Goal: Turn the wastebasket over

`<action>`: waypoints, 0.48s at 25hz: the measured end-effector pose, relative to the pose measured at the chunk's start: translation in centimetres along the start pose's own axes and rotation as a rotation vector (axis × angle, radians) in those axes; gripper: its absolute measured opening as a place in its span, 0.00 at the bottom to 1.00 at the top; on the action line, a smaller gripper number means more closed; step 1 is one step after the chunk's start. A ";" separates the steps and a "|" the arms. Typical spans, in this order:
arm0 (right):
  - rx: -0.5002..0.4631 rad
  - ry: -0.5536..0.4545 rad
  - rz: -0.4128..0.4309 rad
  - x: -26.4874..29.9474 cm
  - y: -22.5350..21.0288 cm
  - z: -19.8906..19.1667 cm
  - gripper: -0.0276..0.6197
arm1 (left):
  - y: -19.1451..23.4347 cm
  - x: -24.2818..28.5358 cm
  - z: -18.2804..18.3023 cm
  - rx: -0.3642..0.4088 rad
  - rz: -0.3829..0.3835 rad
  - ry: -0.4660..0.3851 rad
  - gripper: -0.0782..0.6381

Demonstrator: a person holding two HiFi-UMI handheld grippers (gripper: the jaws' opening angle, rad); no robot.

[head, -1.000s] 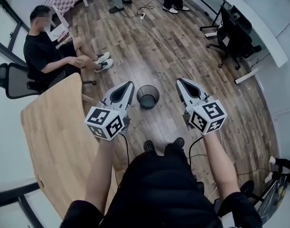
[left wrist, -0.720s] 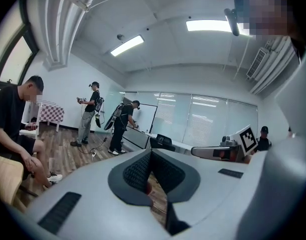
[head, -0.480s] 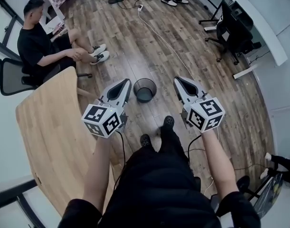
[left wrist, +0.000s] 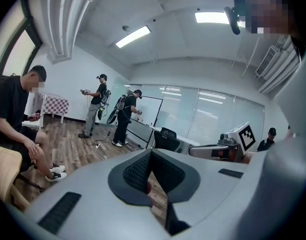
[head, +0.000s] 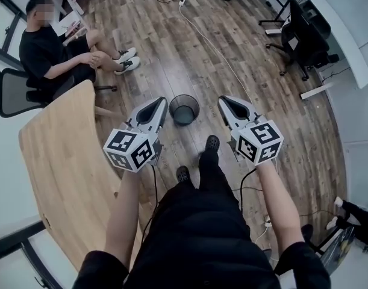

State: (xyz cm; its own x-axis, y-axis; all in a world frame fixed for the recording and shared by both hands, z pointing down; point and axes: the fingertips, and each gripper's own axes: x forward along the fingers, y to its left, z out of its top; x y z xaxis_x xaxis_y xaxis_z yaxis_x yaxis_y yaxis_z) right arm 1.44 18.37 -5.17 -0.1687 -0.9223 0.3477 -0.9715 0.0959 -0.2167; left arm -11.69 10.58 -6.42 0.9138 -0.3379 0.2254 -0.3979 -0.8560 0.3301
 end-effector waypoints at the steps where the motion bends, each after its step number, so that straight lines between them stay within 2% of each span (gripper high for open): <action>1: 0.007 0.004 0.006 0.2 -0.6 -0.1 0.09 | 0.1 0.5 -0.2 -0.002 0.008 0.008 0.13; 12: 0.027 0.065 0.120 5.6 -7.5 -0.6 0.09 | 1.8 7.2 -0.5 -0.005 0.105 0.085 0.13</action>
State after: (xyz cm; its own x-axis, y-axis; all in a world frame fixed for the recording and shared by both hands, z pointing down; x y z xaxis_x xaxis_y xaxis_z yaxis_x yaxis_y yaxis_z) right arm 7.67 12.75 -1.07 -0.2945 -0.8786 0.3759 -0.9390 0.1929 -0.2848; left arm -5.89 6.81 -3.75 0.8569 -0.3910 0.3358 -0.4917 -0.8156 0.3050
